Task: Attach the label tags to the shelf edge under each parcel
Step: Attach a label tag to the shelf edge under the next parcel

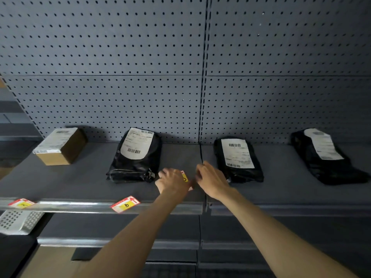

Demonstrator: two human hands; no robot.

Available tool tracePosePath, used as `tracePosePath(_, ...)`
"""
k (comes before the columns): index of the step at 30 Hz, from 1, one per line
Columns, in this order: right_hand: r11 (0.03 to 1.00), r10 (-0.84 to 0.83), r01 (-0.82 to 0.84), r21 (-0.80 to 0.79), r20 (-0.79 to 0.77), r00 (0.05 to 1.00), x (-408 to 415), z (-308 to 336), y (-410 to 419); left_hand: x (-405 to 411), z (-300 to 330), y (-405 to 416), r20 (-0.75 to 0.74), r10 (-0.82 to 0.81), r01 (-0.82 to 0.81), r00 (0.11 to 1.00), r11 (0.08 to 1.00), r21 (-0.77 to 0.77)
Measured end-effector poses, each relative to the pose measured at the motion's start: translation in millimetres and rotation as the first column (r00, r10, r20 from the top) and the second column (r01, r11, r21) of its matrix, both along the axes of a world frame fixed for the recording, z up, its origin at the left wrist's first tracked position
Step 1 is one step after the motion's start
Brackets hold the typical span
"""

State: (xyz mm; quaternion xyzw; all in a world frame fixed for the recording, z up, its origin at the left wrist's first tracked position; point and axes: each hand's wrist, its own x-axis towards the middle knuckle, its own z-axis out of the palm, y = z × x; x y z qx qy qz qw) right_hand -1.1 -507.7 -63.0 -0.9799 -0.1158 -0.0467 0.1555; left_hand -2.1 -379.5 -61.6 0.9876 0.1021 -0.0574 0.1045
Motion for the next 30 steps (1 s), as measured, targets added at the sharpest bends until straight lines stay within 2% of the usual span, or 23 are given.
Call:
tracePosePath(7,0.992,0.102,-0.099,0.082,-0.033,0.994,17.2,-7.6,-11.6,14.8,0.7,6.4,-0.072,0.011,-0.017,0.997,0.996,-0.082)
tracePosePath(9,0.985,0.151,-0.146,0.088,-0.042,0.988,19.1,-8.4,-13.2,15.2,1.3,11.1,-0.073,-0.028,0.018,0.997,0.991,-0.132)
tracePosePath(12,0.972,0.216,-0.209,0.104,-0.062,0.974,19.9,-7.4,-15.8,12.5,2.9,15.5,-0.014,-0.113,0.107,0.993,0.966,-0.236)
tracePosePath(15,0.964,0.238,-0.228,0.136,-0.068,0.969,17.6,-4.4,-20.5,6.6,6.0,16.5,0.084,-0.134,0.157,0.987,0.9,-0.406)
tracePosePath(20,0.964,0.205,-0.193,0.184,-0.05,0.977,5.0,10.3,-32.9,-9.4,22.6,11.8,0.21,-0.21,0.288,0.955,0.83,-0.478)
tracePosePath(26,0.898,0.121,-0.085,0.432,-0.056,0.991,-39.9,34.5,-63.7,-40.3,43.3,-7.4,0.284,-0.213,0.33,0.935,0.815,-0.476)
tracePosePath(30,0.876,0.025,0.019,0.483,-0.085,0.996,-79.2,43.9,-98.1,-66.4,44.7,-38.8,0.329,-0.231,0.375,0.916,0.787,-0.49)
